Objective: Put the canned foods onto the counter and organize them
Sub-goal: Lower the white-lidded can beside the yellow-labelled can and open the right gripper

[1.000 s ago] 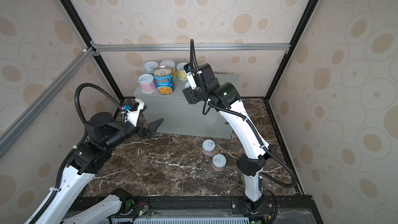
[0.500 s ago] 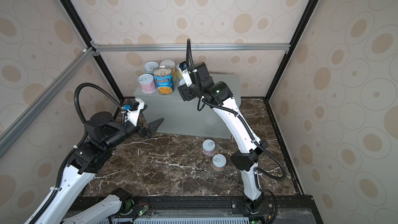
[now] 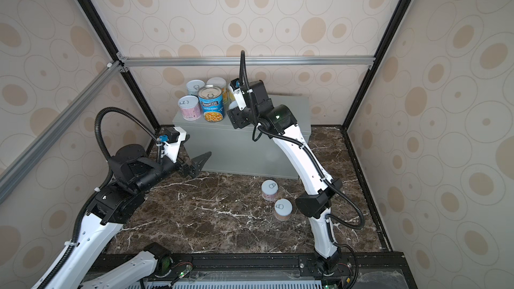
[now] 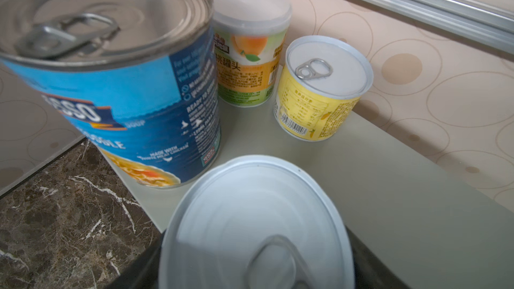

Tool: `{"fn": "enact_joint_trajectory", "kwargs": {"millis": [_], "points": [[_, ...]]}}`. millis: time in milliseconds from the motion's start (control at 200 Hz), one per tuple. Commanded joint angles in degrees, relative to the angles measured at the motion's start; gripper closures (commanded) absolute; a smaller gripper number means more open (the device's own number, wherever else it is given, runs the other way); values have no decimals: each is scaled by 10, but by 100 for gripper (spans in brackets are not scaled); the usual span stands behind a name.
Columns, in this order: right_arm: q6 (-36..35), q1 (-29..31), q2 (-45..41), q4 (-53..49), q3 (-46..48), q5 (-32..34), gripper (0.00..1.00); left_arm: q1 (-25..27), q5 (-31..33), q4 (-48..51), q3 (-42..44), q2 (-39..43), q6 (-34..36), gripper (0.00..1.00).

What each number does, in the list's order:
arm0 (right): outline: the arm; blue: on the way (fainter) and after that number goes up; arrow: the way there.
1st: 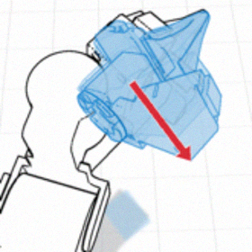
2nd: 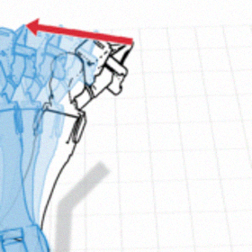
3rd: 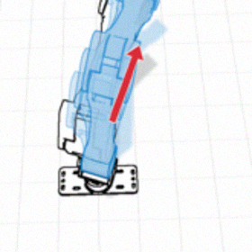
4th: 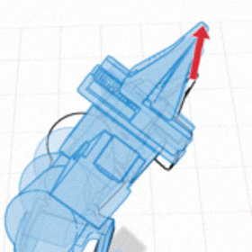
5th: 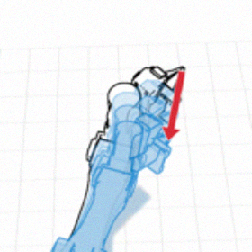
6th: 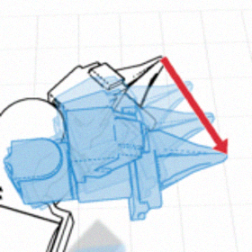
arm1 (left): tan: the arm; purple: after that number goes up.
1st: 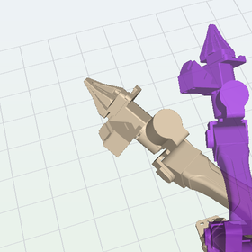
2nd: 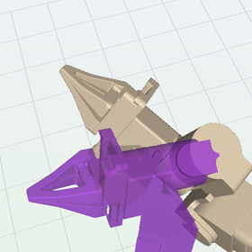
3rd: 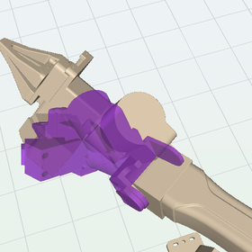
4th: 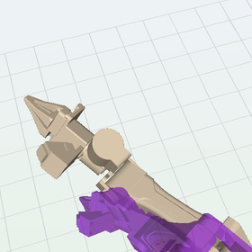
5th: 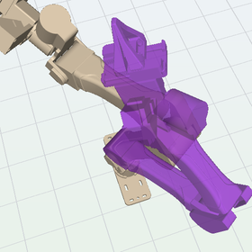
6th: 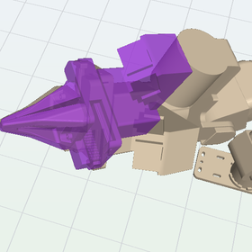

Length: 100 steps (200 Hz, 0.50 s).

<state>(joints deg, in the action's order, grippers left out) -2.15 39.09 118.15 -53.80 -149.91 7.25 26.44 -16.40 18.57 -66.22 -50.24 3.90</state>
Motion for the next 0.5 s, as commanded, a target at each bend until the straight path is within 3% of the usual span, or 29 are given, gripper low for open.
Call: {"fn": "enact_joint_trajectory", "kwargs": {"millis": [0, 150, 495], "points": [[1, -4, 6, 20, -17, -8, 18, 4, 1, -17, -1, 10, 16, 2], [2, -6, 8, 27, -18, -13, 18, 5, 3, -15, 1, 14, 17, 2], [1, -10, -23, 34, 26, -15, 6, 5, 4, -15, 7, 19, 16, 2]]}}
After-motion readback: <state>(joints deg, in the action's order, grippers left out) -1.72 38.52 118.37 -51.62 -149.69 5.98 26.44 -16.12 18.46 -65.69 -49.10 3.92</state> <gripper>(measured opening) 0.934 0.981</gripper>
